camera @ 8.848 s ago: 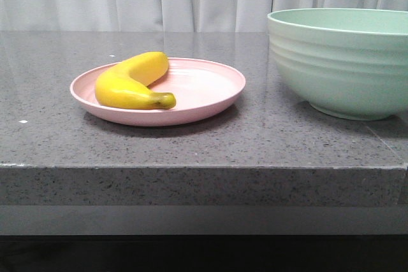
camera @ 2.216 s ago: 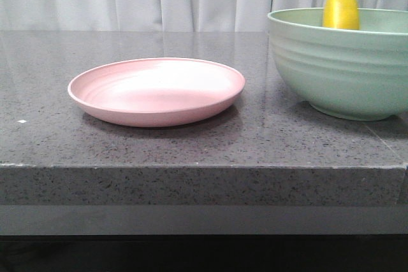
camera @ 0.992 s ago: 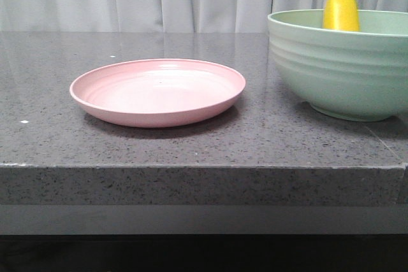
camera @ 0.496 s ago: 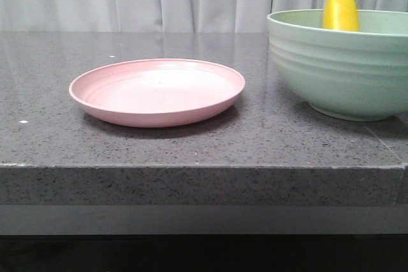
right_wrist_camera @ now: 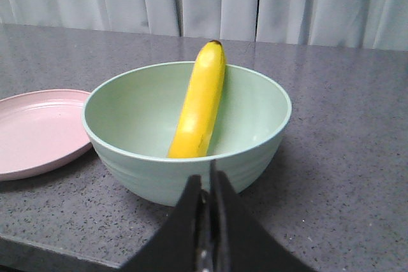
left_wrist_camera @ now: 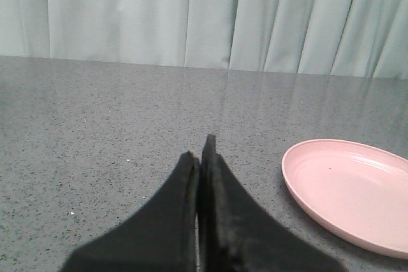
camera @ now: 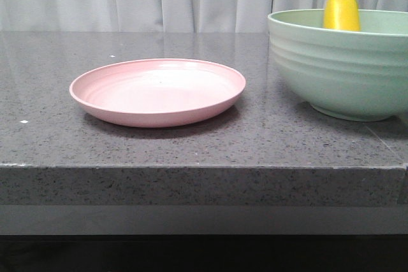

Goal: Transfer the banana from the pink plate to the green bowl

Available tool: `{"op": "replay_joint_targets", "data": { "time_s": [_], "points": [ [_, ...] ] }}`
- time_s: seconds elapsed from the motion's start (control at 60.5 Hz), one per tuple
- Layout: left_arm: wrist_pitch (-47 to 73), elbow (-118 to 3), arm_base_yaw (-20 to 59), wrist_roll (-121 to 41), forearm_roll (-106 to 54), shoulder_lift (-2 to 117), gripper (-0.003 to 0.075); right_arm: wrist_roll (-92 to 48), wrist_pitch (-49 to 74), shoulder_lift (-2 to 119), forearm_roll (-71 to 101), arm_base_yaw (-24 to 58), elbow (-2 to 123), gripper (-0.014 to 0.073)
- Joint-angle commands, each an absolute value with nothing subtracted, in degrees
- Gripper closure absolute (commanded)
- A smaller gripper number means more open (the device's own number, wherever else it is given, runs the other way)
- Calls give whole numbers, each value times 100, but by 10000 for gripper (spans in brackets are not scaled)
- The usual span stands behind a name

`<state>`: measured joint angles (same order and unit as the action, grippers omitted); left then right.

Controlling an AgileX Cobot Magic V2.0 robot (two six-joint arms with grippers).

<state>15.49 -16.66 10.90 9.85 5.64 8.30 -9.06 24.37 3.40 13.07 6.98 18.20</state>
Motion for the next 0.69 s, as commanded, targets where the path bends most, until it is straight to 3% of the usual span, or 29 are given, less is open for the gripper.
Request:
{"op": "replay_joint_targets", "data": {
  "time_s": [0.0, 0.248, 0.529, 0.678],
  "points": [
    [1042, -1831, 1078, 1024, 527, 900, 741, -946, 2012, 399, 1362, 710, 1958, 652],
    [1102, -1609, 1035, 1014, 470, 847, 741, -946, 2012, 399, 1362, 705, 1958, 652],
    [1126, -641, 378, 516, -202, -169, 741, -946, 2012, 399, 1362, 705, 1958, 652],
    [1000, -165, 227, 484, -203, -146, 741, -946, 2020, 399, 1362, 705, 1958, 652]
  ]
}}
